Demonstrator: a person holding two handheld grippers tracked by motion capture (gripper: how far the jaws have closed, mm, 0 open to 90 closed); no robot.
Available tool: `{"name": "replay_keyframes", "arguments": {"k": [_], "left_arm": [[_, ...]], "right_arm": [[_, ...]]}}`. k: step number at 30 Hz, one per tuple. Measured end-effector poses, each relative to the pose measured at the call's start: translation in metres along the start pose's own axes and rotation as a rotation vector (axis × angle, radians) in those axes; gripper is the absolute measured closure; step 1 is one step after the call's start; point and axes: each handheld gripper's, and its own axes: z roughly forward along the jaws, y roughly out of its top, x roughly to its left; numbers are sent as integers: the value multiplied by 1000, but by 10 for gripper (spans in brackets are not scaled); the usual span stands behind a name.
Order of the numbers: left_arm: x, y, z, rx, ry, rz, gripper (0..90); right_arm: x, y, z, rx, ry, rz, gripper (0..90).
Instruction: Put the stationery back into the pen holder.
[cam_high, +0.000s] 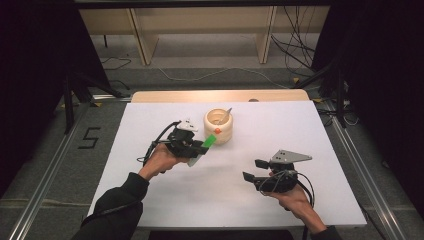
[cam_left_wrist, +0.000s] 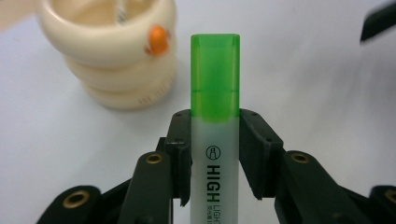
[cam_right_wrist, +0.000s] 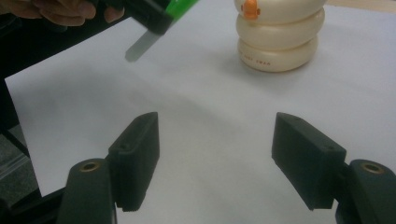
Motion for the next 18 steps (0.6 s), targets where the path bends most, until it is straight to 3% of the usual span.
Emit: {"name": "replay_keyframes", "arguments": {"k": [5, 15, 18], "left_arm": [[11, 9, -4, -129, 55, -90, 664], [20, 32, -5, -287, 100, -141, 664], [22, 41, -1, -300, 106, -154, 664]], "right_arm": [[1, 0, -1, -9, -1, 12, 312], [0, 0, -1, -13, 0, 3, 298], [0, 0, -1, -14, 1, 4, 298]]}}
